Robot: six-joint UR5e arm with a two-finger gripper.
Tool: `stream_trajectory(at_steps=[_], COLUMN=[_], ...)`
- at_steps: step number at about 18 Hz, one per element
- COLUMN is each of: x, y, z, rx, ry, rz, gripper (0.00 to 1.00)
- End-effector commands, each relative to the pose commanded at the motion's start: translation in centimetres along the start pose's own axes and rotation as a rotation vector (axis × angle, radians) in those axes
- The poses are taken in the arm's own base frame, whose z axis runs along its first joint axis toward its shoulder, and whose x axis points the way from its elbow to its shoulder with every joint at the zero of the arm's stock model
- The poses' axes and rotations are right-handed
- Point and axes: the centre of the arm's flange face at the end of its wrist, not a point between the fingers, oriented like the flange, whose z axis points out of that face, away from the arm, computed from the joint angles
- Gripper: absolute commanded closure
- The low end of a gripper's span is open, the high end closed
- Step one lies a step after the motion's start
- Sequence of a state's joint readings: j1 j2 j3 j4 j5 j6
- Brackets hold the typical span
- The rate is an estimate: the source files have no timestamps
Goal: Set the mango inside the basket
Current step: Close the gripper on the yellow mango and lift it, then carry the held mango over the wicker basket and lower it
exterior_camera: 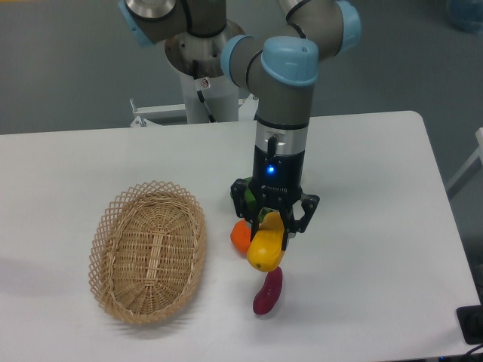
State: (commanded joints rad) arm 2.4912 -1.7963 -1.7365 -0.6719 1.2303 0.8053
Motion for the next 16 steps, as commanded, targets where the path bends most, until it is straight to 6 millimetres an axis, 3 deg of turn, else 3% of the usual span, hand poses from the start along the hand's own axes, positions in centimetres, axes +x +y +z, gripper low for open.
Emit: stream_trajectory(at_steps=[3, 10, 13, 16], x=[0.3, 3.7, 6.5, 10.8], y=[0.2, 0.1, -0.5, -1.1], z=[0.0, -1.4, -1.1, 0.6], rx=[-0.005, -0.003, -0.024, -0.096], ry=[0.002, 0.014, 0.021, 0.007], rz=[-0.002, -0.052, -0.088, -0.101], gripper=[0.53, 0.53, 0.53, 0.53])
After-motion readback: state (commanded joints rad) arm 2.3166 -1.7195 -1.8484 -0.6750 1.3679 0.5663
